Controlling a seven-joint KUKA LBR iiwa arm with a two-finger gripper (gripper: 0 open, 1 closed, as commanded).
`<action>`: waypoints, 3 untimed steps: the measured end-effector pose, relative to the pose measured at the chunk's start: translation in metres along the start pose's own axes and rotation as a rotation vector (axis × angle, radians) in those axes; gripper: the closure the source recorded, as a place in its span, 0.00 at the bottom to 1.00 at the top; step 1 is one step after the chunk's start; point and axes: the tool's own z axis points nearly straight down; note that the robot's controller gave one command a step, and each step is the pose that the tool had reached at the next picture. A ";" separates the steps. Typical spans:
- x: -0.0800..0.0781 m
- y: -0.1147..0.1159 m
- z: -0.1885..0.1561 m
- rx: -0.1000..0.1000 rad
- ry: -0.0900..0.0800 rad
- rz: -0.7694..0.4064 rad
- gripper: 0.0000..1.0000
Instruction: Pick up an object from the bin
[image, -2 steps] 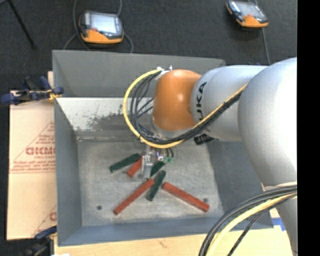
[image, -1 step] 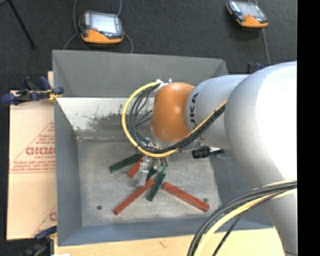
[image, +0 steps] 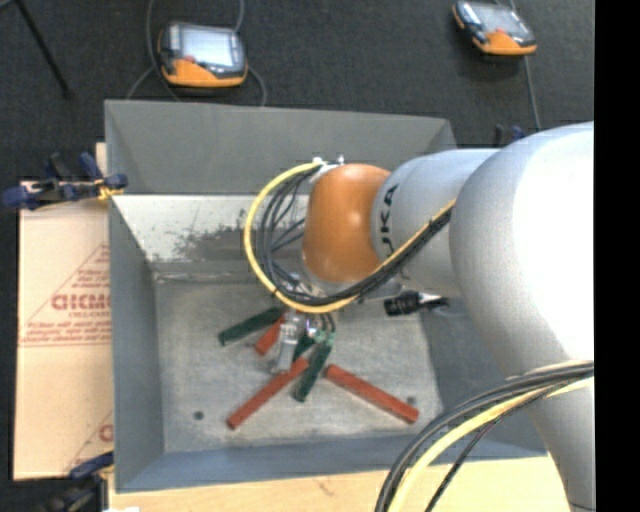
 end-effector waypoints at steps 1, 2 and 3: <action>0.000 0.000 0.000 0.000 -0.001 0.000 1.00; -0.002 0.000 -0.023 -0.001 -0.002 -0.001 1.00; -0.006 0.000 -0.104 -0.002 -0.007 -0.003 1.00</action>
Offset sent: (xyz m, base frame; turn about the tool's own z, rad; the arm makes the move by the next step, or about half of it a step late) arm 0.0000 0.0000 0.0000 0.0000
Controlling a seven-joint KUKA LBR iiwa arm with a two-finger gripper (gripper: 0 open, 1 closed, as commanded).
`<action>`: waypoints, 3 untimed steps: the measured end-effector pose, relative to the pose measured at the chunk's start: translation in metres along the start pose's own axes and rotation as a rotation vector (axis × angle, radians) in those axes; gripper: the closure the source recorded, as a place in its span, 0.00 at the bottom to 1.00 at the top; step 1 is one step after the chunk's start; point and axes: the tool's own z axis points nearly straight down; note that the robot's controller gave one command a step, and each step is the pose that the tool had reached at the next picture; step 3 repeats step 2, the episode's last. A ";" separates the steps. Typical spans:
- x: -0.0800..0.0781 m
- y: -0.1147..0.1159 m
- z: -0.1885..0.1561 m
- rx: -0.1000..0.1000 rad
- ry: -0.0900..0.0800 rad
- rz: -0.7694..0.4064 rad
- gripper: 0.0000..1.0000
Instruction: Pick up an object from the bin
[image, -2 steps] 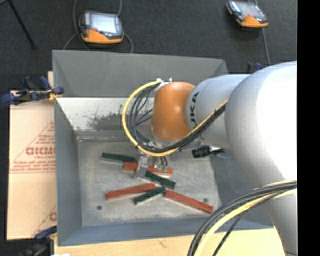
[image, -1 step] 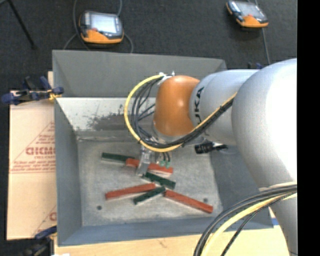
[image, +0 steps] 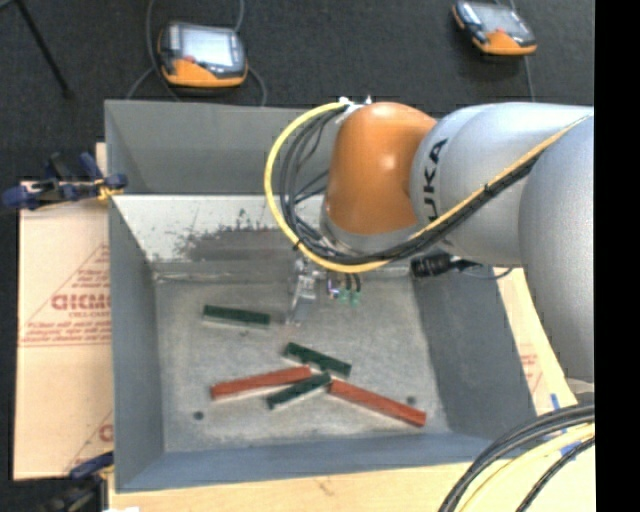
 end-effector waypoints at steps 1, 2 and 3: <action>-0.002 0.000 -0.009 0.002 0.006 -0.001 1.00; -0.003 0.000 -0.017 0.002 0.006 -0.002 1.00; -0.003 0.000 -0.017 0.002 0.006 -0.002 1.00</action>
Offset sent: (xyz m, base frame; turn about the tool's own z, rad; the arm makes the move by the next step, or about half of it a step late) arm 0.0002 0.0000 0.0079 0.0000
